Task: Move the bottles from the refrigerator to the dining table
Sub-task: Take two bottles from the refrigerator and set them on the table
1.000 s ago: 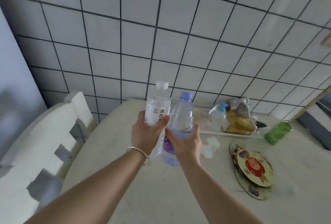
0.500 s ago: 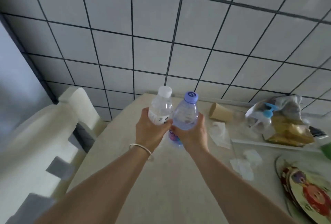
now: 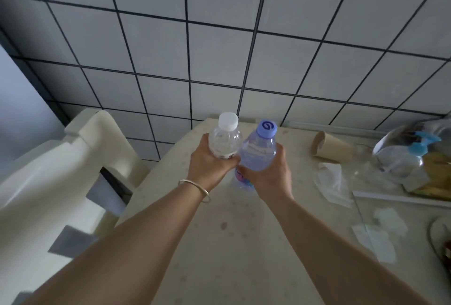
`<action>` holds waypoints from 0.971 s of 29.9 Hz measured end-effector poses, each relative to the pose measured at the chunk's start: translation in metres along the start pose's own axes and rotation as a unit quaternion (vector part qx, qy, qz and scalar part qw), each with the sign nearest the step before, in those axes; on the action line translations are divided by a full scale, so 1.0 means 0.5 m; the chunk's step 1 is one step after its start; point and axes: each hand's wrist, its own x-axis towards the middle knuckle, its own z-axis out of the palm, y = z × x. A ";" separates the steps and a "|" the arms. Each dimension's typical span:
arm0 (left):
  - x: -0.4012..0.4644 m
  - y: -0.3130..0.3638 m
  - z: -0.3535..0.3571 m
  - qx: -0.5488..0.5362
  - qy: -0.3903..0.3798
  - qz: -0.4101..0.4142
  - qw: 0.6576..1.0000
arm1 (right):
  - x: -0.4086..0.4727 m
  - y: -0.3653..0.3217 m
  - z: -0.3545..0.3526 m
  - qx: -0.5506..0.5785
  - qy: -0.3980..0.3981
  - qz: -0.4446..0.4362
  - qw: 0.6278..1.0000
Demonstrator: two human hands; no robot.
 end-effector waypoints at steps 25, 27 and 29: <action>-0.270 0.101 -0.072 0.171 -0.030 0.069 0.982 | -0.265 0.005 -0.210 -0.161 -0.094 -0.092 0.978; -0.328 0.123 -0.070 0.229 -0.051 0.113 0.965 | -0.319 -0.004 -0.243 -0.196 -0.093 -0.132 0.967; -0.387 0.141 -0.063 0.267 -0.064 0.127 0.953 | -0.370 -0.002 -0.277 -0.204 -0.087 -0.146 0.964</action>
